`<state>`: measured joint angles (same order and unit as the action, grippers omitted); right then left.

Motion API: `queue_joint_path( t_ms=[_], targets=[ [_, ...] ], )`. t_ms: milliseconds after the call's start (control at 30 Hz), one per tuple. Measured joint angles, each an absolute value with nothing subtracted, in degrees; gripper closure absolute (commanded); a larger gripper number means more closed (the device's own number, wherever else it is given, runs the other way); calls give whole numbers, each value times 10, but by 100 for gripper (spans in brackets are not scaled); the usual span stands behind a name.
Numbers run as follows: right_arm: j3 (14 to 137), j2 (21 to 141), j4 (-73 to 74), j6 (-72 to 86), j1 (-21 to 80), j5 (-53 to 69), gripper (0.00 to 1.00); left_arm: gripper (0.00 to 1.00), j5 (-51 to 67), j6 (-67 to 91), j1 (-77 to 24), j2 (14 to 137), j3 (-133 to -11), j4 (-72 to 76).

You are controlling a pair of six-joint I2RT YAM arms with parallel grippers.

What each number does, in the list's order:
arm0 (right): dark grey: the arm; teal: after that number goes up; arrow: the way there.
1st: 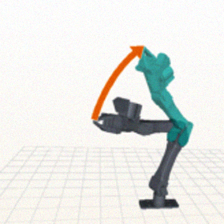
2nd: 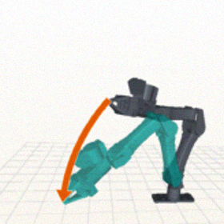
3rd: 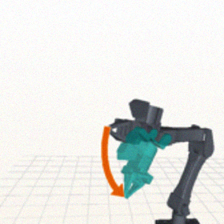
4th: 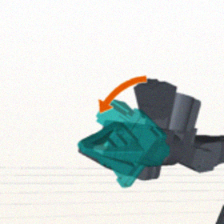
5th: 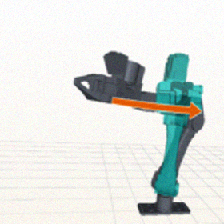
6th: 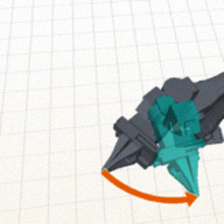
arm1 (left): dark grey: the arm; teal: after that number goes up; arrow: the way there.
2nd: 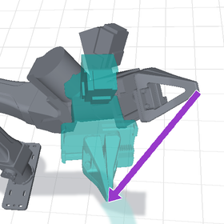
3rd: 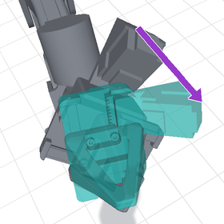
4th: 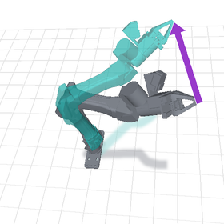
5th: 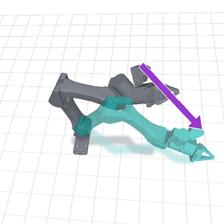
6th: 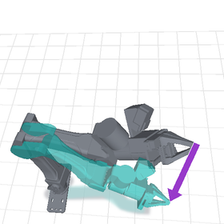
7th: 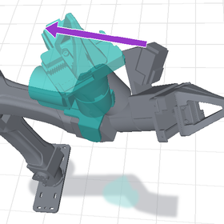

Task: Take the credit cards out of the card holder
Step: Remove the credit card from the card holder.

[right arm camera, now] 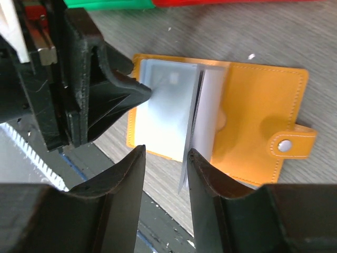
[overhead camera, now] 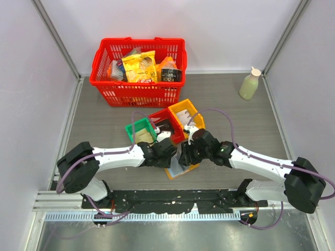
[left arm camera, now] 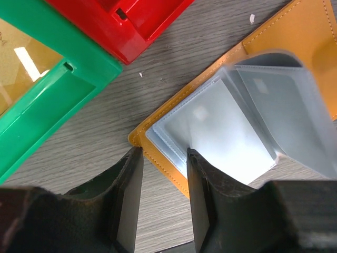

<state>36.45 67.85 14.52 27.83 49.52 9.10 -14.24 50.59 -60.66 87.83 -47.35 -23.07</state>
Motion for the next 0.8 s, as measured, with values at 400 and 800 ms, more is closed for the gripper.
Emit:
queue_joint_path(
  t_ms=[400, 800],
  targets=[
    [364, 723, 116, 284, 519, 151, 49, 57, -143, 529, -607, 821, -436, -220],
    [364, 683, 171, 289, 512, -33, 49, 60, -166, 552, -607, 710, -414, -216]
  ],
)
